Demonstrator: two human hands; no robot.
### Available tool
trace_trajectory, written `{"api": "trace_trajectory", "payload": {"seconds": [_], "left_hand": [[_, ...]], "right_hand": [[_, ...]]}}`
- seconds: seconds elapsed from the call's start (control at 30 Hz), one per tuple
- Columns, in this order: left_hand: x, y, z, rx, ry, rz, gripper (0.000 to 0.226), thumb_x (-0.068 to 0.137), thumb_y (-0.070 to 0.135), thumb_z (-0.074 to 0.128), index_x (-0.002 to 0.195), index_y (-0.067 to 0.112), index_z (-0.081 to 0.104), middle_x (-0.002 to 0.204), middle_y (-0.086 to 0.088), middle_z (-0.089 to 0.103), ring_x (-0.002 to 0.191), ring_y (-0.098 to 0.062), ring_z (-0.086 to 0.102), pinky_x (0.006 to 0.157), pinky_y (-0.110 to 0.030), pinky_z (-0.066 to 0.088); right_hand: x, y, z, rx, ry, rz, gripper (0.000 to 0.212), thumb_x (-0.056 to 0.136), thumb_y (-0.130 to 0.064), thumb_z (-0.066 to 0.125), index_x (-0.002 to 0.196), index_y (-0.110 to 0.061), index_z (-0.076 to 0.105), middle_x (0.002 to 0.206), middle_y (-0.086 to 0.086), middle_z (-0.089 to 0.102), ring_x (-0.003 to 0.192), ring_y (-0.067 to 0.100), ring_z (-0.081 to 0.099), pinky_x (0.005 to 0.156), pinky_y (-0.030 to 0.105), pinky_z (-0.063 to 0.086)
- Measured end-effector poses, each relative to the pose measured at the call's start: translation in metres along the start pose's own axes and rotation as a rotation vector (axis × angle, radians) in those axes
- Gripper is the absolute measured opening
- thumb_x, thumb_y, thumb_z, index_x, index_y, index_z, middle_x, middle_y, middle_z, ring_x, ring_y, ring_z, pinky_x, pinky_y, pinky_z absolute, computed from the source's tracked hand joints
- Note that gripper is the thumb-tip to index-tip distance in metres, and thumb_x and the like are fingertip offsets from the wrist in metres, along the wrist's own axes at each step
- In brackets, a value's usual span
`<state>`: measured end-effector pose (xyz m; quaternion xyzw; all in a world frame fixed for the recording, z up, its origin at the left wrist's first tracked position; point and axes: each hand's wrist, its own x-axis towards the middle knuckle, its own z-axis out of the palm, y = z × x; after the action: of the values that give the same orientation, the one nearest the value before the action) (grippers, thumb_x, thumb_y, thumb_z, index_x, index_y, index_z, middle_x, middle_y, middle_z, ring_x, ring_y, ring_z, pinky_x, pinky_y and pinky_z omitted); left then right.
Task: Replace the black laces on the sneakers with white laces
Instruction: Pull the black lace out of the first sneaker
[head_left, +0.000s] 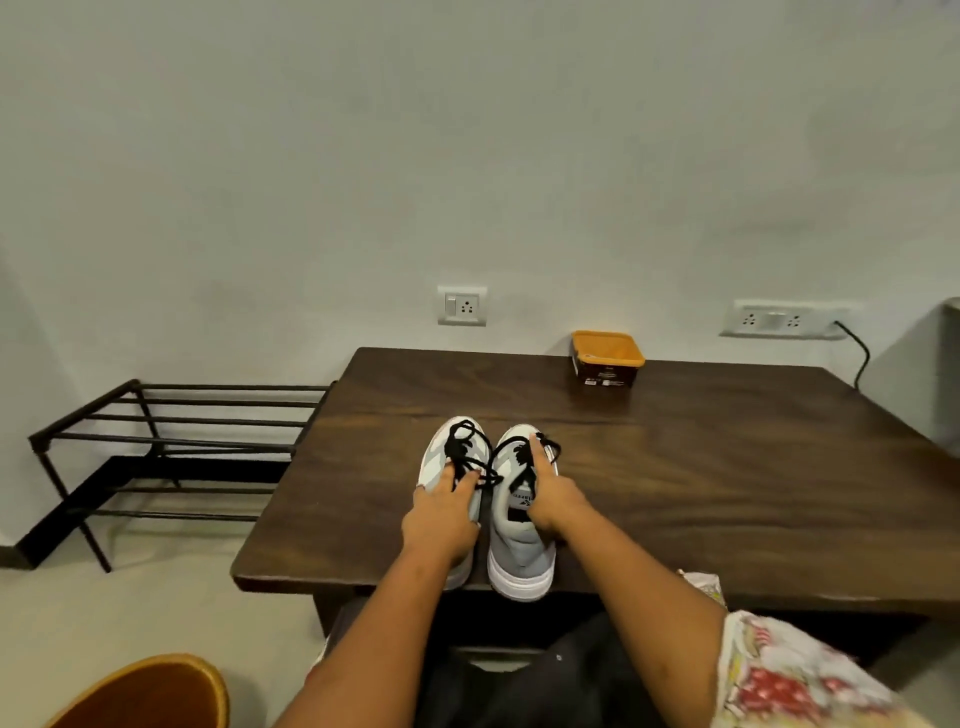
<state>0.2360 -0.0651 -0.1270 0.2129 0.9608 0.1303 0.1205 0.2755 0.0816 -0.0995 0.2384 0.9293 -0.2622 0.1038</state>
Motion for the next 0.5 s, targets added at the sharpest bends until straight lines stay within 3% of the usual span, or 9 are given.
{"api": "trace_trajectory", "payload": {"seconds": [0.13,0.2,0.3,0.43,0.5], "left_hand": [[-0.002,0.002,-0.002,-0.002,0.012,-0.005,0.066,0.095,0.035,0.048,0.149,0.040,0.010,0.159,0.008,-0.002,0.135,-0.040,0.024,0.101,-0.044,0.039],[0.000,0.003,0.001,0.007,0.022,-0.006,0.065,0.095,0.034,0.047,0.149,0.040,0.011,0.159,0.008,-0.001,0.132,-0.038,0.028,0.099,-0.043,0.041],[0.006,0.002,0.007,0.026,0.062,-0.006,0.062,0.096,0.032,0.043,0.148,0.039,0.012,0.159,0.006,0.003,0.130,-0.038,0.032,0.097,-0.042,0.043],[0.019,0.002,0.012,0.043,0.101,-0.017,0.062,0.096,0.030,0.042,0.148,0.038,0.012,0.159,0.005,0.004,0.128,-0.038,0.033,0.094,-0.043,0.045],[0.027,0.002,0.014,0.051,0.115,-0.026,0.061,0.096,0.031,0.041,0.148,0.040,0.011,0.159,0.005,0.004,0.128,-0.038,0.033,0.094,-0.043,0.046]], "right_hand": [[-0.006,-0.001,-0.001,-0.038,-0.008,-0.002,0.084,0.089,-0.007,0.046,0.151,-0.043,0.001,0.126,0.020,0.053,0.108,0.034,0.058,0.082,0.032,0.046],[-0.003,-0.001,-0.001,-0.060,-0.030,0.004,0.086,0.089,-0.005,0.046,0.151,-0.043,0.001,0.127,0.022,0.052,0.109,0.035,0.057,0.084,0.033,0.046],[0.003,0.000,-0.001,-0.075,-0.056,0.000,0.089,0.088,0.001,0.043,0.150,-0.042,-0.004,0.126,0.021,0.051,0.099,0.031,0.058,0.084,0.034,0.047],[0.014,0.004,0.002,-0.073,-0.069,-0.024,0.092,0.087,0.004,0.041,0.151,-0.041,-0.007,0.134,0.023,0.044,0.080,0.024,0.054,0.072,0.032,0.042],[0.021,0.007,0.005,-0.078,-0.061,-0.042,0.093,0.087,0.003,0.043,0.150,-0.042,-0.008,0.135,0.021,0.044,0.097,0.031,0.058,0.077,0.034,0.044]]}}
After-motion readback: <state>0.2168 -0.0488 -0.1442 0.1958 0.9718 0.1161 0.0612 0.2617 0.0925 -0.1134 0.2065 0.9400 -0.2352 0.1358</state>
